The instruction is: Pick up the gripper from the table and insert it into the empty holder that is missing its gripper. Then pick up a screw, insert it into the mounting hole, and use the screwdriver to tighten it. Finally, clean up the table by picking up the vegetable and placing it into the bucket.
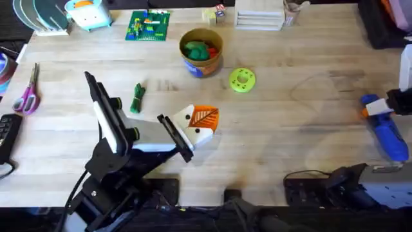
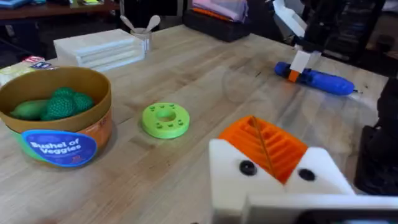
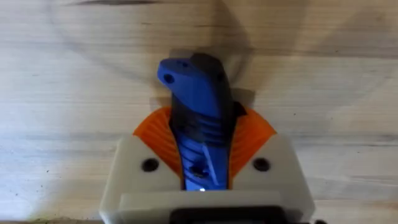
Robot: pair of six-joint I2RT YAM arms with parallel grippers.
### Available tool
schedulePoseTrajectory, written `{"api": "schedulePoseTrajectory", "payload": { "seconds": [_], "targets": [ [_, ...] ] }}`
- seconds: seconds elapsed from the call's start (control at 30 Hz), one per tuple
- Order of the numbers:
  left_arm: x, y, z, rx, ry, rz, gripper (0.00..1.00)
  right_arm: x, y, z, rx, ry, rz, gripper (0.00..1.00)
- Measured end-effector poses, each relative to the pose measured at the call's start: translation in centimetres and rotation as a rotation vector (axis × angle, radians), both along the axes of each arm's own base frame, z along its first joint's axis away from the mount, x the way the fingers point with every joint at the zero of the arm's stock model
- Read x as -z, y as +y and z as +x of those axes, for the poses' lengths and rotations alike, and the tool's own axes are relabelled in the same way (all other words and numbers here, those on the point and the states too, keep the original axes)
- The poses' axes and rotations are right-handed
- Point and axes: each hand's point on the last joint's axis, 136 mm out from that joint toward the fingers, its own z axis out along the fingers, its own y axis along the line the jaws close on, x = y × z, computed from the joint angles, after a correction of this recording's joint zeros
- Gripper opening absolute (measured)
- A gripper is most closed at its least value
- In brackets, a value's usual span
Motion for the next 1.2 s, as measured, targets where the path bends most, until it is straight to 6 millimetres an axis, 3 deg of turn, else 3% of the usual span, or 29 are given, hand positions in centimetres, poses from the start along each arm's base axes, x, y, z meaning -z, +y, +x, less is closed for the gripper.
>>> {"api": "schedulePoseTrajectory", "payload": {
  "seconds": [0.23,0.77,1.03,1.2],
  "targets": [
    [0.0,0.0,0.0,0.000,0.000,0.000,0.011,0.0,0.3,0.1,-0.003,-0.005,0.014,0.019],
    [0.0,0.0,0.0,0.000,0.000,0.000,0.011,-0.7,-0.4,0.9,0.052,-0.054,-0.018,0.023],
    [0.0,0.0,0.0,0.000,0.000,0.000,0.011,-6.2,-1.1,5.3,0.148,-0.323,-0.110,0.023],
    [0.0,0.0,0.0,0.000,0.000,0.000,0.011,-11.7,1.0,9.6,0.155,-0.566,-0.123,0.023]
  ]
}}
